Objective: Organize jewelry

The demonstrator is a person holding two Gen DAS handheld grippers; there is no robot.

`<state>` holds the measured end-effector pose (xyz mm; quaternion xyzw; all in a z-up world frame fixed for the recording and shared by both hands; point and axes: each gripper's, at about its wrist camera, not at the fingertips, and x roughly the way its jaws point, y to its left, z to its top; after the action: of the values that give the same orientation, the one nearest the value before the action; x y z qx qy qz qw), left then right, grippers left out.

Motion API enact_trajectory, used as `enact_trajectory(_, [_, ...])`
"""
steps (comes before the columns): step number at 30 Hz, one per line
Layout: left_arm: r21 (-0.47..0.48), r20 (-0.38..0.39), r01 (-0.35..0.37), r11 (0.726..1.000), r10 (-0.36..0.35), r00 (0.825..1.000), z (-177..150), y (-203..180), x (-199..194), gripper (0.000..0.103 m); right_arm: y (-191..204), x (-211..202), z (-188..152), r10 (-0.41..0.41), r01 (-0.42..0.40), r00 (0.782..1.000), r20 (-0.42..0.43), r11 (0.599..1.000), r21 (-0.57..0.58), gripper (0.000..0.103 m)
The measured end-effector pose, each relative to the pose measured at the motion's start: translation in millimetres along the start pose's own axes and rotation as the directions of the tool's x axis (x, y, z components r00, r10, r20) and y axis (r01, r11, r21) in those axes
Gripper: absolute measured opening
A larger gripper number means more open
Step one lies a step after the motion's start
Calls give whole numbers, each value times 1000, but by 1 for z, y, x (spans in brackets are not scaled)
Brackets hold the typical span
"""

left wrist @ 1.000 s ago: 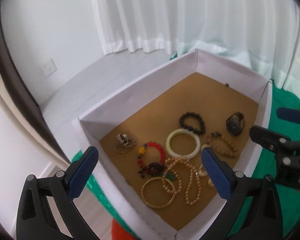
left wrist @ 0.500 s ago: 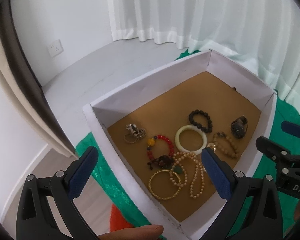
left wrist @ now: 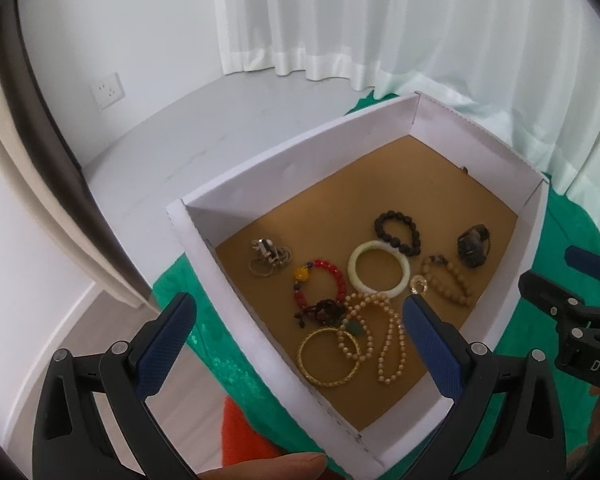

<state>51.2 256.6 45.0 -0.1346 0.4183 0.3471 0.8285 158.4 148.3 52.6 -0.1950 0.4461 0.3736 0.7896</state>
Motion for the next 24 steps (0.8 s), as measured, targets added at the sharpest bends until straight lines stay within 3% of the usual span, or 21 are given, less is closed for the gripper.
enact_trajectory(14, [3, 39, -21, 1000, 21, 999, 2, 1, -13, 102, 15, -19, 3, 27, -28, 1000, -4, 998, -62, 84])
enact_trajectory(24, [0, 65, -62, 998, 62, 996, 2, -1, -19, 102, 10, -26, 6, -16, 19, 999, 34, 998, -65, 84])
